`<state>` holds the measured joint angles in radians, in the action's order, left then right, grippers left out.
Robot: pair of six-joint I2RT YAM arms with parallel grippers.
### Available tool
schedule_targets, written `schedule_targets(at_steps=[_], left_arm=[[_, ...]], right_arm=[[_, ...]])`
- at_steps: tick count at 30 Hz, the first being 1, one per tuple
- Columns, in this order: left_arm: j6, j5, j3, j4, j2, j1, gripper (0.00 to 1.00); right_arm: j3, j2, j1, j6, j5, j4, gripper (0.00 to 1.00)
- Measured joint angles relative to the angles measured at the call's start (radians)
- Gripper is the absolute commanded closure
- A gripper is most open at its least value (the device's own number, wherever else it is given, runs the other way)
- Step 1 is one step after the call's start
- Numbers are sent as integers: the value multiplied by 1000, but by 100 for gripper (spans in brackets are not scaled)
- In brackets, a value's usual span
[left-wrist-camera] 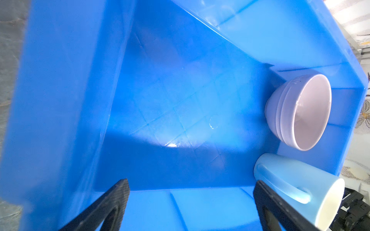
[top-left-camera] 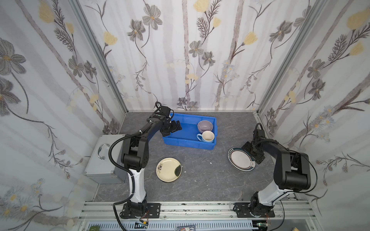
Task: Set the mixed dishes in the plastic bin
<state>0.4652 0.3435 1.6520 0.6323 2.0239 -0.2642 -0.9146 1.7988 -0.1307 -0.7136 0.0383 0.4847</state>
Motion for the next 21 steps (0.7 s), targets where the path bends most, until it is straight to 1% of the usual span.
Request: schedule_targets(at_steps=[3, 6, 9, 15, 21], left_arm=[[3, 0, -18, -4, -14, 0, 0], [6, 0, -36, -10, -29, 2, 0], [7, 0, -55, -23, -40, 2, 0], [14, -3, -98, -70, -66, 2, 0], [18, -12, -132, -93, -95, 3, 0]], right_arm=[[29, -24, 16, -1, -32, -11, 0], [48, -47, 38, -3, -39, -10, 0], [53, -67, 62, -4, -39, 2, 1], [66, -83, 132, -4, -43, 9, 5], [98, -109, 184, 13, -26, 34, 4]])
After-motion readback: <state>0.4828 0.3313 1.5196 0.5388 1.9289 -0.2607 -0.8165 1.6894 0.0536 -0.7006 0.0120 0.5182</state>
